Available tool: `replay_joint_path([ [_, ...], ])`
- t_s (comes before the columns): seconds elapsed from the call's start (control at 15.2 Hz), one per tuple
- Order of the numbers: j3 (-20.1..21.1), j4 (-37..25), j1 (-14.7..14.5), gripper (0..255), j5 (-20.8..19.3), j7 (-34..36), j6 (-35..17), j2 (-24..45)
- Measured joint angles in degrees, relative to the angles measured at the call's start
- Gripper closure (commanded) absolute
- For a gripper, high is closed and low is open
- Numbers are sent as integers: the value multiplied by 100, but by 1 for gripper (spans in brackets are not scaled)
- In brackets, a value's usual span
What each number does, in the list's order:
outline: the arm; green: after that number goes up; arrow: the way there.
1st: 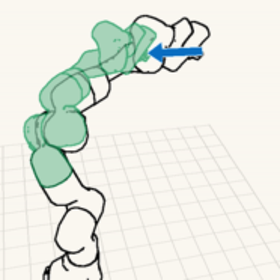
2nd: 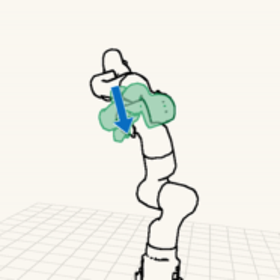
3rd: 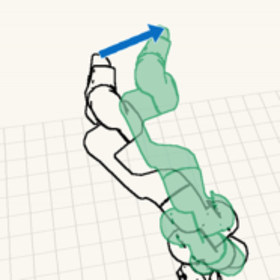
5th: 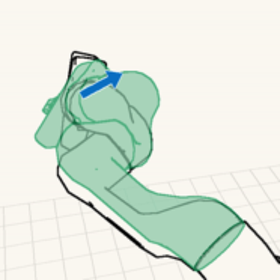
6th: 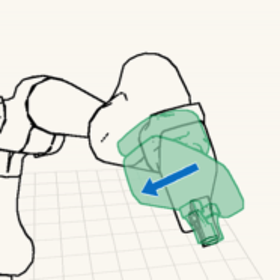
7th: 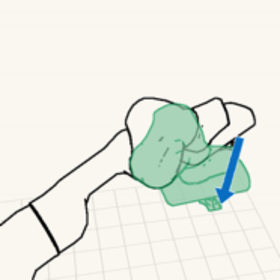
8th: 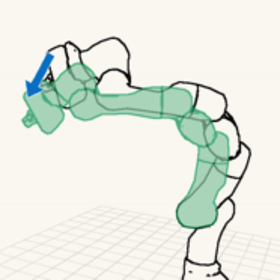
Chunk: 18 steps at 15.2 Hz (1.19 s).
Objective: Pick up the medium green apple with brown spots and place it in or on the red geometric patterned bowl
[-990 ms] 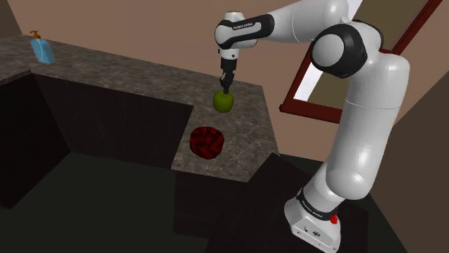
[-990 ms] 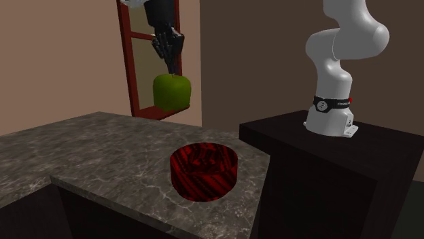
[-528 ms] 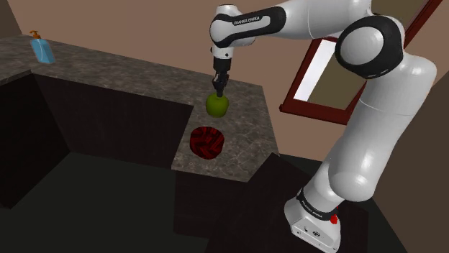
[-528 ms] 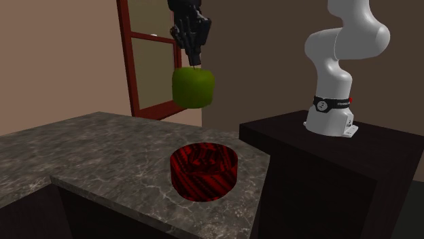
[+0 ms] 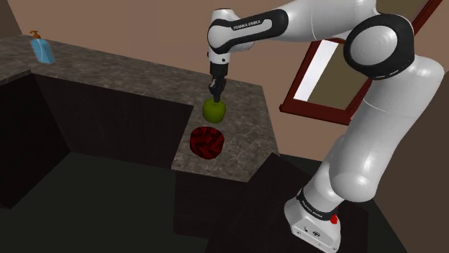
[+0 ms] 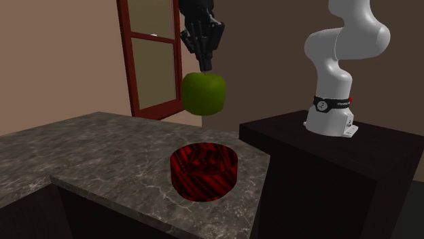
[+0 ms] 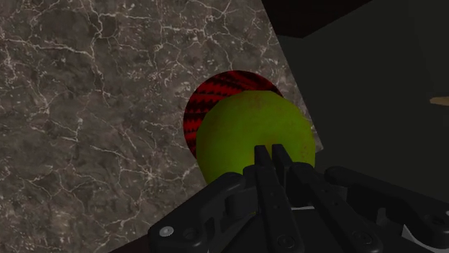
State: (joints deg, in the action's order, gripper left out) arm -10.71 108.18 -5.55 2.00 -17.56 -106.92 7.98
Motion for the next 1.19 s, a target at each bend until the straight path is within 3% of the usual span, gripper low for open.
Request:
replay_joint_path([
  [1.19,27,699,27,255,140,-106,-1280,594],
])
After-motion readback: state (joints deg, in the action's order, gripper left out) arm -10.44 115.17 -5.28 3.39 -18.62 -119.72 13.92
